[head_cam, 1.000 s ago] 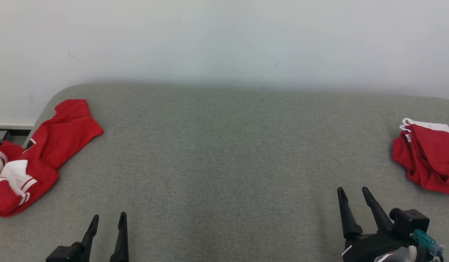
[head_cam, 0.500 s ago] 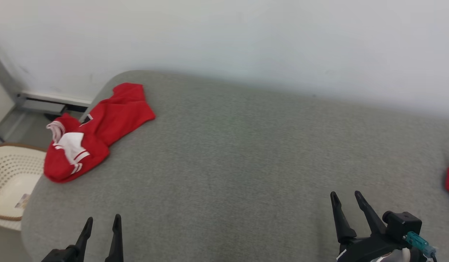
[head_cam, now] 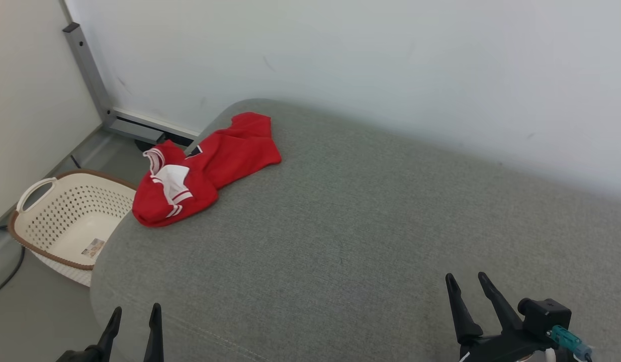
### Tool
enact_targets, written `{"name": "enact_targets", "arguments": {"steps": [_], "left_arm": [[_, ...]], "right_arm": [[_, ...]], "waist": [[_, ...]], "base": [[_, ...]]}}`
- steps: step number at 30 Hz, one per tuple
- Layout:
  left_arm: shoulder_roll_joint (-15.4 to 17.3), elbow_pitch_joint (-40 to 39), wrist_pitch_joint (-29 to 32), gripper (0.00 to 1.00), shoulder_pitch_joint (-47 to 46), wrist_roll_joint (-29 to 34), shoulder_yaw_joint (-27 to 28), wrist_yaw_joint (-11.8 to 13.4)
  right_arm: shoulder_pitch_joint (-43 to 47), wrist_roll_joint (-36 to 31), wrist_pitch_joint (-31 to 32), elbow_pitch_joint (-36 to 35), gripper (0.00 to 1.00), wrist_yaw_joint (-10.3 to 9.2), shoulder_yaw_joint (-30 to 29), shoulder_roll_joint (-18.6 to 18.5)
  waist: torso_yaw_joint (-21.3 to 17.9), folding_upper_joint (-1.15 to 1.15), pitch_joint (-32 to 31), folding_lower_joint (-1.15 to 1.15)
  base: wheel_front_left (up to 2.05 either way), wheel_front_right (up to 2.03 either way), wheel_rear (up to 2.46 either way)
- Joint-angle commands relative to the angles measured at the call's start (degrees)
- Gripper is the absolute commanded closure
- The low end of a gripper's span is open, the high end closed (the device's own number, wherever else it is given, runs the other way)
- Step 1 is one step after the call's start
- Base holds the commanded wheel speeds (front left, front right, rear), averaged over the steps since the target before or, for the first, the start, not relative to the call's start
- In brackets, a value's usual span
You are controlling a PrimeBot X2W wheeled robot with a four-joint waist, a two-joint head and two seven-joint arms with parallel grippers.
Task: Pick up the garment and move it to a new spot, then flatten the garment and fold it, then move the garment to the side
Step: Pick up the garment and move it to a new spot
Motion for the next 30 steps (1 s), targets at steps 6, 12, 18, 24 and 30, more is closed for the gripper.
{"name": "enact_targets", "arguments": {"steps": [6,12,18,24,30], "left_arm": [[0.7,-1.1,0.4,0.00,1.2,-0.6,-0.1,0.4],[0.8,-1.5,0.7,0.00,1.3,-1.0,-0.5,0.4],[1.3,-0.5,2.4,0.00,-1.8,-0.4,-1.8,-0.5],[1.9,4.9,10.3,0.00,-12.6,-0.1,-4.7,-4.1],[2.2,12.1,21.0,0.00,-26.6,0.6,-8.6,-7.4]], "right_arm": [[-0.4,0.3,-0.4,0.2,0.00,-0.08,0.2,-0.2],[0.0,-0.1,-0.5,0.0,0.00,-0.08,0.1,-0.2],[0.1,-0.8,-0.5,-0.5,0.00,-0.07,-0.4,-0.2],[-0.1,-2.4,0.4,-1.7,0.00,-0.07,-1.4,-0.2],[-0.4,-4.4,2.5,-5.3,0.00,-0.08,-1.4,-0.2]], "waist": [[1.4,0.00,-1.0,0.00],[1.2,0.00,-0.7,0.00],[1.4,0.00,0.3,0.00],[2.8,0.00,1.9,0.00],[3.2,0.00,4.8,0.00]], "base": [[0.00,0.00,0.00],[0.00,0.00,0.00],[0.00,0.00,0.00],[0.00,0.00,0.00],[0.00,0.00,0.00]]}}
